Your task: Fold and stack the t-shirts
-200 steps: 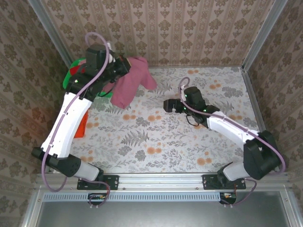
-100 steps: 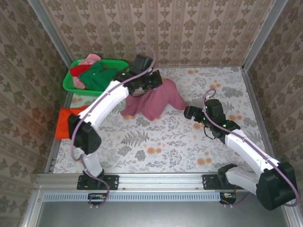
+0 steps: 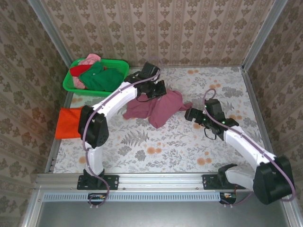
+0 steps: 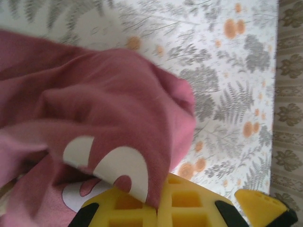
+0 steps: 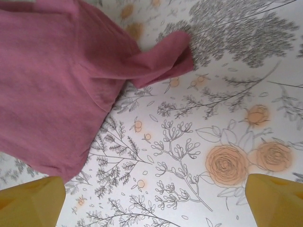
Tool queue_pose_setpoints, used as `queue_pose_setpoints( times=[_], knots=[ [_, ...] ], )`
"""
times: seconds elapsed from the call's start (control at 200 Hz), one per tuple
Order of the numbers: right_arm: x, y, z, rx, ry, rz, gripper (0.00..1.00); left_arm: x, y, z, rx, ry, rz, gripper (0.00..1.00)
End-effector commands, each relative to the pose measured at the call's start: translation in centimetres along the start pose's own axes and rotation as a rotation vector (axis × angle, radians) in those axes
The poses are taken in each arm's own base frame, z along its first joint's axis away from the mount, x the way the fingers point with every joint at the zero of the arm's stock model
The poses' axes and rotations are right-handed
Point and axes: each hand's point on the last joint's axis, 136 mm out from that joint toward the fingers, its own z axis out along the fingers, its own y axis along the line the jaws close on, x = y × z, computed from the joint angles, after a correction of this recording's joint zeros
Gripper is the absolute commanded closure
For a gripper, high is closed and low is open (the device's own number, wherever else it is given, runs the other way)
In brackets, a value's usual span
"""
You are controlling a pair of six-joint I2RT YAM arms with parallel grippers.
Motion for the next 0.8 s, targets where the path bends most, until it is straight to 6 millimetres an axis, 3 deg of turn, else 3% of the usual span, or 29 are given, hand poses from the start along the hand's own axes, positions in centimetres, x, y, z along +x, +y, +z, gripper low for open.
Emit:
queue_pose_setpoints(
  times=[0.0,0.135,0.21,0.305,0.46,0.58,0.795],
  knots=[
    [-0.7,2.5,1.3,-0.089,0.063,-0.062,0.02,0.1,1.8,-2.9,-0.004,-0.027,-0.060,1.00],
    [-1.4,3.9,3.7,-0.130,0.112,-0.142,0.01,-0.1,5.5,-5.0,-0.062,-0.071,-0.091,1.00],
    [-2.2,5.0,4.4,-0.161,0.117,-0.161,0.01,0.4,7.2,-5.6,-0.047,-0.005,-0.066,1.00],
    [-3.4,6.7,5.6,-0.210,0.127,-0.133,0.01,3.1,10.0,-6.6,-0.115,0.107,-0.038,1.00],
    [-4.4,10.5,8.8,-0.252,0.186,-0.135,0.00,8.9,10.5,-6.7,-0.037,0.215,0.058,1.00],
    [-4.4,13.0,11.9,-0.252,0.218,-0.191,0.00,12.9,13.2,-6.5,-0.092,0.286,0.040,1.00],
    [-1.7,17.2,16.8,-0.256,0.285,-0.370,0.00,14.6,15.0,-6.2,-0.119,0.273,-0.002,1.00]
  ],
)
